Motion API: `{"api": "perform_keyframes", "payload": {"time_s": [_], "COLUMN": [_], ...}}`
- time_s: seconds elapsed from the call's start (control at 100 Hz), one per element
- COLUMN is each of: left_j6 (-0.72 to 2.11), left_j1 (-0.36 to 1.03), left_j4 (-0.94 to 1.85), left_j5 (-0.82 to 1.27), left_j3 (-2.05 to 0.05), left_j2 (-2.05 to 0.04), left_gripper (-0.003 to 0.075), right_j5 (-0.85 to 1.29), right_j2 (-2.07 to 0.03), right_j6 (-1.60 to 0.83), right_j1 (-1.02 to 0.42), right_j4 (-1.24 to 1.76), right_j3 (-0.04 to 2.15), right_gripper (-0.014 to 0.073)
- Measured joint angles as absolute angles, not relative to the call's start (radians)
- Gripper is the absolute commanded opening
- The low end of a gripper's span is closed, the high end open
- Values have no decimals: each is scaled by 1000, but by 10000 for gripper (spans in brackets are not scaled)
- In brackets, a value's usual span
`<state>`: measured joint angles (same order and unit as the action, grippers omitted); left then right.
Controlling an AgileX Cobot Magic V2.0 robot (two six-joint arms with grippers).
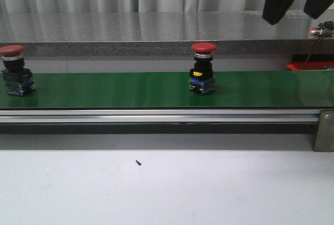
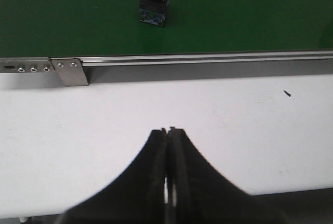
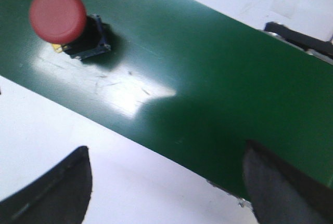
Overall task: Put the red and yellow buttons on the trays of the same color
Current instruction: 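Move the right gripper down over the first red button at the belt's end, then grasp the red button with the right gripper and lift it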
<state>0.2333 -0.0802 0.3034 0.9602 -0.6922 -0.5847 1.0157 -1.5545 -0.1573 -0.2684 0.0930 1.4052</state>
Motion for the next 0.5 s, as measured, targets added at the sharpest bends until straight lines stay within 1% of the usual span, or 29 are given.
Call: {"api": "perform_keyframes", "payload": {"time_s": [0.25,0.5], "left_j6": [233,233], "left_j1": [-80,-80], "left_j4": [305,305], "left_j5": [960,960], "left_j3": [-692,-692], "left_j2": [-585,-585], "left_gripper": [-20,-20], "right_j5": [1084,1093], "right_j2": [-1724,-1815], "right_j6": [-267,-323], "right_j1": [-296,-296], "right_j4": [150,199], "right_j3": [1551,1633], "right_gripper": [594,594]}}
